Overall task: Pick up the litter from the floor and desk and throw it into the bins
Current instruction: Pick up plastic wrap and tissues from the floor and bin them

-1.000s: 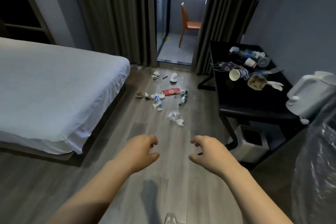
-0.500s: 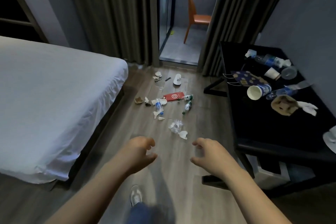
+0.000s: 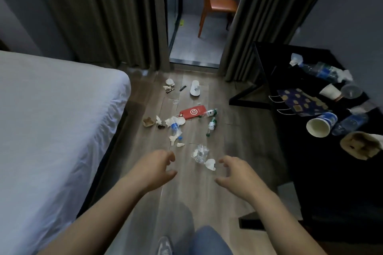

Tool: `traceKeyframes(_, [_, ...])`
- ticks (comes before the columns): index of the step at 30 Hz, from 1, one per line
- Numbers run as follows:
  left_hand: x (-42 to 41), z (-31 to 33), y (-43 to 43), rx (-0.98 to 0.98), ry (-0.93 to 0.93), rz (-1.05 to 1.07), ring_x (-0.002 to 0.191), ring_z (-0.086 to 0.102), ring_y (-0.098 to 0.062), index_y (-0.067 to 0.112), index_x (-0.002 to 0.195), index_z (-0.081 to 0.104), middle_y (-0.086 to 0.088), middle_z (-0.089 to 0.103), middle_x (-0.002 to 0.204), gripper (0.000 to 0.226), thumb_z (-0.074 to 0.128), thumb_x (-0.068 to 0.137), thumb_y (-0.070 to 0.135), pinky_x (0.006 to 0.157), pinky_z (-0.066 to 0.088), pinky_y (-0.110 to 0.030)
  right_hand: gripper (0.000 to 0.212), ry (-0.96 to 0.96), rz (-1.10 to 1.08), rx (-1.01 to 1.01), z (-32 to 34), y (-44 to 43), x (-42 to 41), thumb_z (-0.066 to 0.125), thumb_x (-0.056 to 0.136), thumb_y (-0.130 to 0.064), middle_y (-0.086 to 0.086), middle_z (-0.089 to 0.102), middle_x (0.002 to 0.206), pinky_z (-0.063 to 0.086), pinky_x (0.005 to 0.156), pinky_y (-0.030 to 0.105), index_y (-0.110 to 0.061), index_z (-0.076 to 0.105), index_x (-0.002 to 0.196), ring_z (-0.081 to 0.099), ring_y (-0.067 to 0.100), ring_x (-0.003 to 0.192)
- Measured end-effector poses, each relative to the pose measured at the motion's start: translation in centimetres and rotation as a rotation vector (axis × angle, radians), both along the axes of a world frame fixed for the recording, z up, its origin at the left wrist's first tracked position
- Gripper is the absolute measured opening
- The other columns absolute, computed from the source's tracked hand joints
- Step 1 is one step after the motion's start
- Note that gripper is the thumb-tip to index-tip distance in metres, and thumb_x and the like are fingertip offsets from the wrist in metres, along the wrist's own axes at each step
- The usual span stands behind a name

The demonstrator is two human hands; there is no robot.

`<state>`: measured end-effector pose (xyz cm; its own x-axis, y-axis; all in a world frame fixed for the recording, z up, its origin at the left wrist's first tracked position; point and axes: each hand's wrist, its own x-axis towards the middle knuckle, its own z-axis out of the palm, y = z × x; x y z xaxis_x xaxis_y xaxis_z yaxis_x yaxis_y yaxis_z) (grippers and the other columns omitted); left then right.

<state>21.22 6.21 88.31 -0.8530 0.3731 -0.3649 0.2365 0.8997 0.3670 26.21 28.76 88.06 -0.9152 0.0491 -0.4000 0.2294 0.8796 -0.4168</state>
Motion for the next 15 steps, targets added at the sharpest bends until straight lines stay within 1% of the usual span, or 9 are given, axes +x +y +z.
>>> traceKeyframes(4, [-6.0,-0.8,0.4,0.003,-0.011,-0.026,0.096,0.057,-0.006,0.026,0.119,0.057,0.008,0.061,0.112,0.036,0.062,0.087,0.040,0.084,0.051,-0.024,0.049,-0.018,-0.052,-0.014,-0.8,0.4,-5.6,0.066,0.081,-0.030,0.003,0.056,0.125,0.046,0.090,0.028,-0.022,0.053,0.129,0.055,0.017,0.112])
traceKeyframes(7, [-10.9,-1.8,1.0,-0.011,-0.009,-0.027,0.097,0.057,-0.006,0.027,0.119,0.057,0.008,0.061,0.111,0.037,0.063,0.086,0.041,0.084,0.051,-0.024,0.047,-0.032,-0.057,-0.021,-2.2,1.4,-10.5,0.066,0.080,-0.031,0.004,0.057,0.121,0.047,0.089,0.031,-0.022,0.055,0.125,0.057,0.018,0.109])
traceKeyframes(11, [-17.8,-3.3,3.0,-0.026,-0.047,-0.028,0.098,0.057,-0.006,0.026,0.121,0.055,0.008,0.060,0.113,0.037,0.062,0.087,0.040,0.086,0.051,-0.025,0.058,-0.066,-0.099,-0.053,-4.4,3.9,-17.6,0.066,0.080,-0.035,0.003,0.055,0.128,0.047,0.091,0.030,-0.021,0.050,0.133,0.056,0.017,0.114])
traceKeyframes(15, [-25.0,-4.9,5.5,-0.062,-0.092,-0.041,0.097,0.057,-0.006,0.027,0.120,0.056,0.008,0.060,0.111,0.037,0.061,0.087,0.041,0.085,0.052,-0.026,0.058,-0.113,-0.143,-0.073,-6.9,6.9,-24.4,0.067,0.080,-0.034,0.004,0.054,0.127,0.047,0.091,0.030,-0.019,0.049,0.133,0.057,0.019,0.112])
